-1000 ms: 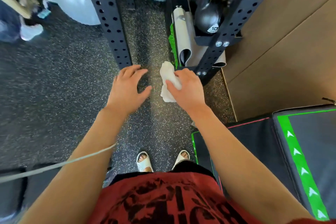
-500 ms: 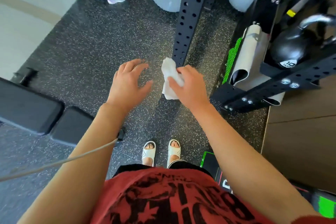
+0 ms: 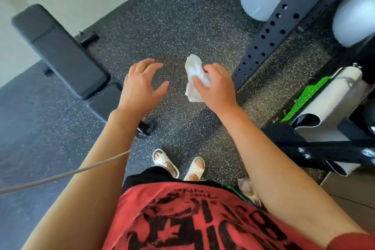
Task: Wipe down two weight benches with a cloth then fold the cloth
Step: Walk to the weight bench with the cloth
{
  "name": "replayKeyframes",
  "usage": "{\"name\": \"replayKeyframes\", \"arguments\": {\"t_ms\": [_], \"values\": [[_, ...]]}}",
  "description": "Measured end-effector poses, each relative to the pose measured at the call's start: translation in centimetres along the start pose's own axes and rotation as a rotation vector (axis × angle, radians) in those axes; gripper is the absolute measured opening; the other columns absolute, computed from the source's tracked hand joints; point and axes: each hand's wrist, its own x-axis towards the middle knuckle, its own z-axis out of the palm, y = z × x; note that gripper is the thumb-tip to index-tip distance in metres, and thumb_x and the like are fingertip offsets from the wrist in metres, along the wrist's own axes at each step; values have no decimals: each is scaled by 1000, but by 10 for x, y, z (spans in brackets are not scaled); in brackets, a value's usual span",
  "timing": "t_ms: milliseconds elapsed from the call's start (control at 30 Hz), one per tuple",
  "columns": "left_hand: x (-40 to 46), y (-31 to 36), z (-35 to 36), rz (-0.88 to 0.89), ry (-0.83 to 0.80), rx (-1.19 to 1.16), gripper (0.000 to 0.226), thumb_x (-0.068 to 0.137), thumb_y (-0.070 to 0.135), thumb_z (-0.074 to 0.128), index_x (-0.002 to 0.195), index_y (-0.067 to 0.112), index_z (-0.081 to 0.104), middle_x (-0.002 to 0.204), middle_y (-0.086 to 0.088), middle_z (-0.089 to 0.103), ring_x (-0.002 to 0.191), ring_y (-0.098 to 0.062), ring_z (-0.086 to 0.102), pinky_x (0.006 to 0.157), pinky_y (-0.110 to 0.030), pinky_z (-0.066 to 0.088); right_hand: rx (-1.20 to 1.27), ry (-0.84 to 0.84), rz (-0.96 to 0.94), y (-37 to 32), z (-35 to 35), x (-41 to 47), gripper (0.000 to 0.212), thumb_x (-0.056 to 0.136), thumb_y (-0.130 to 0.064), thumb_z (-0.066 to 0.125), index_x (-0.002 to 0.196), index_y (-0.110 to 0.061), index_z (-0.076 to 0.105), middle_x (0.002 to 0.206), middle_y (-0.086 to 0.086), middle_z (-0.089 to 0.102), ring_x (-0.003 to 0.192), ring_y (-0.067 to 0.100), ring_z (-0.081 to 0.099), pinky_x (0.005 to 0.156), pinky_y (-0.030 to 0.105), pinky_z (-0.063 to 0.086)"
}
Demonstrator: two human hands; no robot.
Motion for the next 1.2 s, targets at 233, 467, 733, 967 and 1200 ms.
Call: {"name": "replayKeyframes", "arguments": {"t_ms": [233,467,733,967,1200], "values": [[-6,-62,-38,-135,100,-14,53,97,40,69,146,21,60,153,-4,52,144,-32,43,121,-53,35,28,-88,-106,-54,49,45,33,94,-40,67,101,-8,66,94,2,63,82,21,55,73,37,45],[-5,-132,-80,-262,169,-44,53,96,39,70,145,21,60,153,-3,52,143,-32,41,120,-55,36,52,-166,-195,-120,112,90,35,94,-43,64,103,-9,66,94,-4,58,84,16,51,77,42,49],[3,-196,-113,-345,226,-55,51,97,37,70,144,19,61,152,-5,53,142,-34,43,120,-51,37,49,-248,-274,-176,168,129,34,93,-44,63,98,-11,65,92,-1,59,81,20,53,75,43,50],[14,-227,-121,-459,276,-58,52,97,37,69,145,20,60,153,-3,52,142,-31,42,121,-46,37,56,-332,-357,-204,203,168,33,93,-40,66,99,-7,66,95,3,62,85,25,56,81,48,51],[55,-235,-119,-563,346,-37,53,97,37,70,146,19,59,153,-4,52,142,-32,42,121,-46,36,109,-416,-448,-202,232,231,33,91,-40,66,99,-8,67,96,4,63,87,27,58,80,50,51]]}}
